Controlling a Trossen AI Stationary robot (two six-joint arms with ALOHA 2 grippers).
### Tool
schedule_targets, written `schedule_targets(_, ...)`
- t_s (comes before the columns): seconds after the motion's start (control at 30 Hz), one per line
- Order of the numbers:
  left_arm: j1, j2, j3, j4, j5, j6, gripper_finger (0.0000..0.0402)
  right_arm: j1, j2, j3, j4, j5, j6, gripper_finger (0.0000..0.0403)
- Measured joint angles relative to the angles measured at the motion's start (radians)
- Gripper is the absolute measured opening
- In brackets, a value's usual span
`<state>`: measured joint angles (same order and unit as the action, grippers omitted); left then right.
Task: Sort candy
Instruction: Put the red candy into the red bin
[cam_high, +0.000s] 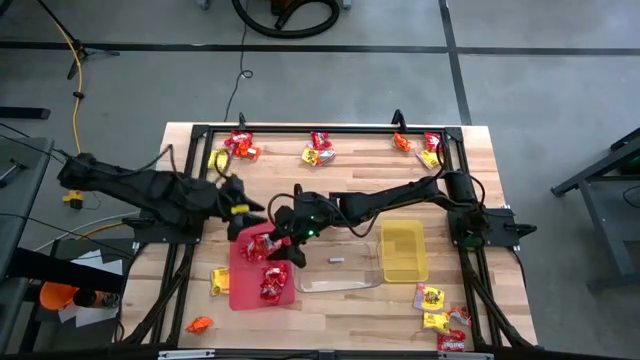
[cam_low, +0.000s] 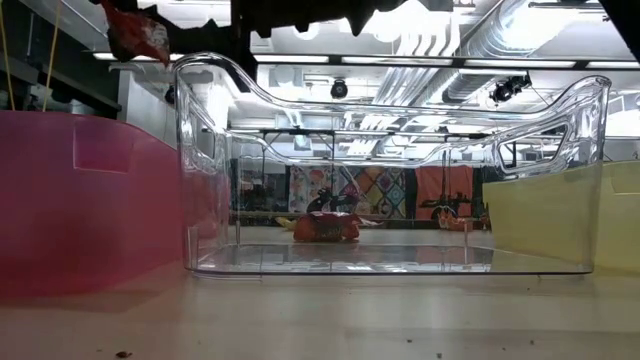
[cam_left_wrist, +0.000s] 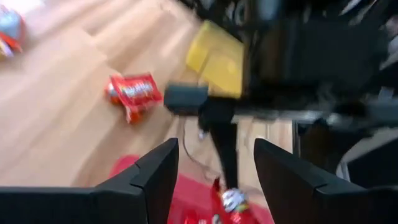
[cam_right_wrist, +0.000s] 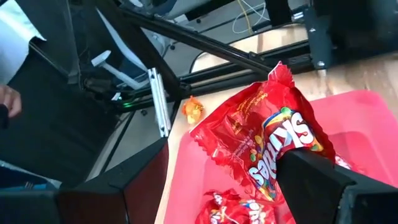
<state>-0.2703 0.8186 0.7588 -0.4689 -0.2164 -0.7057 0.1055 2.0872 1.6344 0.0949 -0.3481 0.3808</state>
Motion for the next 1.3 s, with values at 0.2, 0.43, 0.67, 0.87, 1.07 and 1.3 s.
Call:
schedule_targets(0.2,-0.112,0.108,-0.060,0.109,-0.014,-0.068,0.0197,-0.005,0.000,0.000,0.012,0.005,-0.007,0.0275)
schedule_targets(0.43,-0.218,0.190,-0.122,0.136,-0.010,-0.205,0.0197,-0.014,0.000,0.000,0.030,0.004,-0.004,0.0275)
schedule_targets(0.67,-0.316,0.155,-0.126,0.031,0.028,-0.316,0.0197,-0.017,0.000,0.000,0.033,0.006,-0.007,0.0275)
schedule_targets(0.87,-0.340,0.060,-0.126,0.002,-0.030,-0.369,0.0197,-0.023,-0.001,0.000,0.045,-0.002,-0.020,0.0275)
schedule_targets(1.07,-0.339,-0.044,-0.125,0.099,-0.219,-0.275,0.0197,-0.053,-0.051,0.000,0.001,-0.003,-0.025,0.0275)
schedule_targets(1.3,-0.275,-0.128,-0.124,0.344,-0.407,-0.065,0.0197,-0.101,-0.177,0.001,-0.200,-0.002,-0.093,0.0275)
